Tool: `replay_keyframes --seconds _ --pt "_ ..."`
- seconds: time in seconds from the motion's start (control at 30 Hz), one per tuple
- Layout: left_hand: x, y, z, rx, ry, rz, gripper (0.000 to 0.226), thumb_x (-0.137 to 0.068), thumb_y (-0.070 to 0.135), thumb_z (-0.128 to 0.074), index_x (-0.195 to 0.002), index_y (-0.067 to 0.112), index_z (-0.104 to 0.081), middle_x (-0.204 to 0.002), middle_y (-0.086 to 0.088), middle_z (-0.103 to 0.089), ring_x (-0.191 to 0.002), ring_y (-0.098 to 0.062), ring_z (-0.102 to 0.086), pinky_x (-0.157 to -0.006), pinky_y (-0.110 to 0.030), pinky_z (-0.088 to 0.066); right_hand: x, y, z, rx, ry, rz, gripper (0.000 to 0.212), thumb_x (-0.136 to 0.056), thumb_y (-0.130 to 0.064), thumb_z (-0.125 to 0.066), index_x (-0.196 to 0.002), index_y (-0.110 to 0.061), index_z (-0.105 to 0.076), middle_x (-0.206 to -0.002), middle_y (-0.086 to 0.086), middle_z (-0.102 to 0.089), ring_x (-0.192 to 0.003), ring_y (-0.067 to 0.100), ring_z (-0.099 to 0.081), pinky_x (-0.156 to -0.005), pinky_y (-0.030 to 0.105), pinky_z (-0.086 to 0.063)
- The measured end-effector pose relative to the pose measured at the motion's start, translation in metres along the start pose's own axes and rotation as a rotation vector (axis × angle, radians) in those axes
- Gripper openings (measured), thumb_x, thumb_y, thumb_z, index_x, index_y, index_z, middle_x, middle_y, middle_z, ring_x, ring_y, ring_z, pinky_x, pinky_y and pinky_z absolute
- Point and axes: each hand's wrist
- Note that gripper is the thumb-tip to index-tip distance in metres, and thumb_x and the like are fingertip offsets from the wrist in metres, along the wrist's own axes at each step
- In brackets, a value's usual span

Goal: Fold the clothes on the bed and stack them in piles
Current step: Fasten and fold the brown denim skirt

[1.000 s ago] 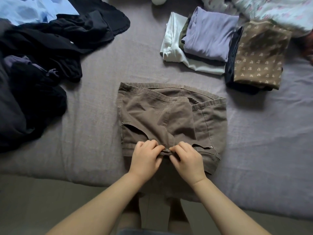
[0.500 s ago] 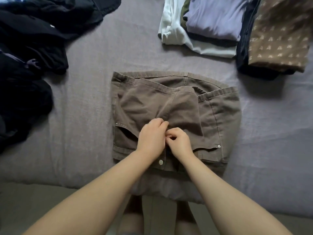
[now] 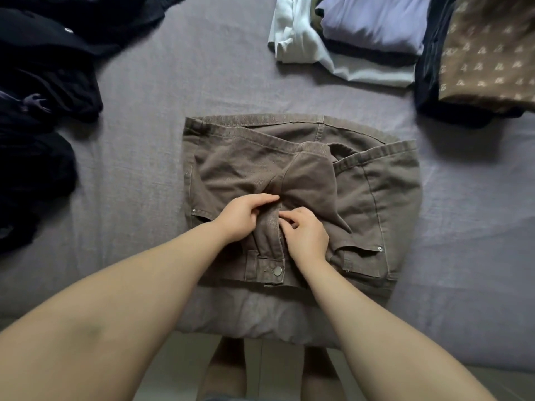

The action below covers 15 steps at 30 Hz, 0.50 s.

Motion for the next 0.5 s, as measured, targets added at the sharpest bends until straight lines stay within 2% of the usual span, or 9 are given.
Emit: replay_keyframes --seconds 0.1,0.2,0.3,0.4,0.5 --pt "-0.003 -0.002 0.001 0.037 -0.022 0.021 0.056 -0.086 -0.016 -0.039 -0.131 0.012 -0.058 -0.134 -0.006 -0.057 -0.126 -0.011 -0.048 -0.101 0.0 -0.023 -0.001 -0.007 -0.002 -0.04 0.062 0.002 0.012 -0.089 -0.031 -0.062 -0.095 -0.029 -0.072 -0.103 -0.011 -0.064 -0.089 0.013 -0.062 -0.075 0.032 -0.048" --pt "-0.005 -0.005 0.001 0.141 -0.034 0.069 0.058 -0.085 -0.018 -0.035 -0.129 0.013 -0.059 -0.131 -0.006 -0.059 -0.127 -0.013 -0.049 -0.106 -0.01 -0.027 -0.002 -0.005 0.002 -0.045 -0.015 0.092 0.011 -0.086 -0.029 -0.065 -0.094 -0.027 -0.072 -0.102 -0.013 -0.063 -0.077 0.008 -0.06 -0.072 0.029 -0.046" --pt "-0.008 -0.005 0.004 0.236 -0.046 0.101 0.059 -0.084 -0.021 -0.032 -0.128 0.008 -0.059 -0.129 -0.007 -0.06 -0.125 -0.01 -0.05 -0.104 -0.006 -0.029 -0.005 -0.006 0.005 -0.007 -0.044 0.111 0.013 -0.086 -0.031 -0.065 -0.096 -0.027 -0.073 -0.102 -0.014 -0.063 -0.077 0.007 -0.058 -0.069 0.026 -0.043" --pt "-0.008 -0.001 0.005 0.277 -0.052 0.133 0.057 -0.086 -0.021 -0.031 -0.128 0.006 -0.058 -0.129 -0.006 -0.059 -0.124 -0.008 -0.049 -0.102 -0.002 -0.028 -0.01 -0.009 0.0 -0.037 -0.001 0.062 0.012 -0.088 -0.028 -0.063 -0.094 -0.025 -0.073 -0.102 -0.011 -0.064 -0.08 0.009 -0.058 -0.074 0.03 -0.047" --pt "-0.009 -0.002 0.005 0.259 -0.071 0.136 0.058 -0.085 -0.021 -0.032 -0.129 0.008 -0.058 -0.13 -0.005 -0.059 -0.124 -0.007 -0.048 -0.104 -0.005 -0.028 -0.011 -0.005 0.002 -0.09 -0.006 0.148 0.008 -0.086 -0.021 -0.066 -0.088 -0.02 -0.073 -0.094 -0.008 -0.065 -0.077 0.01 -0.057 -0.076 0.035 -0.05"
Point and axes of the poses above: each hand's wrist, its own x-axis away from the middle knuckle, its own z-axis out of the back of the hand, y = z × x
